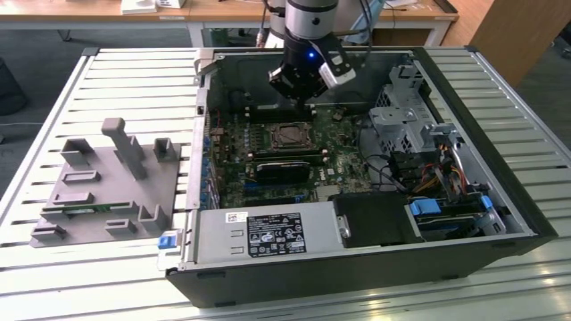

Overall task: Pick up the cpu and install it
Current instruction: 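Install the second cpu locking lever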

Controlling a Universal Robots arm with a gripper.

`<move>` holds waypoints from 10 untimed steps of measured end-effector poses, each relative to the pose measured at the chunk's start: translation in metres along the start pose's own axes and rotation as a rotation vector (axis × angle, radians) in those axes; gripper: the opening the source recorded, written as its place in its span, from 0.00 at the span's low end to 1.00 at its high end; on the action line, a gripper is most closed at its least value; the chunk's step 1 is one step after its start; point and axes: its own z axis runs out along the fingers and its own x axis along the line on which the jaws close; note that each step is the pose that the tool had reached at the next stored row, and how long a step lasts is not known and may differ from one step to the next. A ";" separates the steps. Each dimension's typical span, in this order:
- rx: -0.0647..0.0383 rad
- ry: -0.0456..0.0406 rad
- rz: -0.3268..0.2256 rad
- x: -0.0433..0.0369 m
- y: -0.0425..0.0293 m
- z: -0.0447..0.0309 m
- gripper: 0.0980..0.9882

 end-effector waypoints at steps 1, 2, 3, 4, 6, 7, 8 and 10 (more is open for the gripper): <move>0.000 -0.0001 0.000 0.0000 -0.0013 0.0000 0.01; 0.000 0.0000 0.000 0.0000 -0.0024 -0.0001 0.01; 0.000 0.0000 0.000 0.0000 -0.0033 -0.0002 0.01; 0.000 0.0001 0.000 0.0001 -0.0045 -0.0003 0.01; 0.000 0.0000 0.000 0.0001 -0.0070 -0.0003 0.01; 0.000 0.0000 0.000 0.0001 -0.0081 -0.0004 0.01; 0.000 0.0000 0.000 0.0001 -0.0092 -0.0005 0.01; 0.000 0.0000 0.000 0.0001 -0.0101 -0.0005 0.01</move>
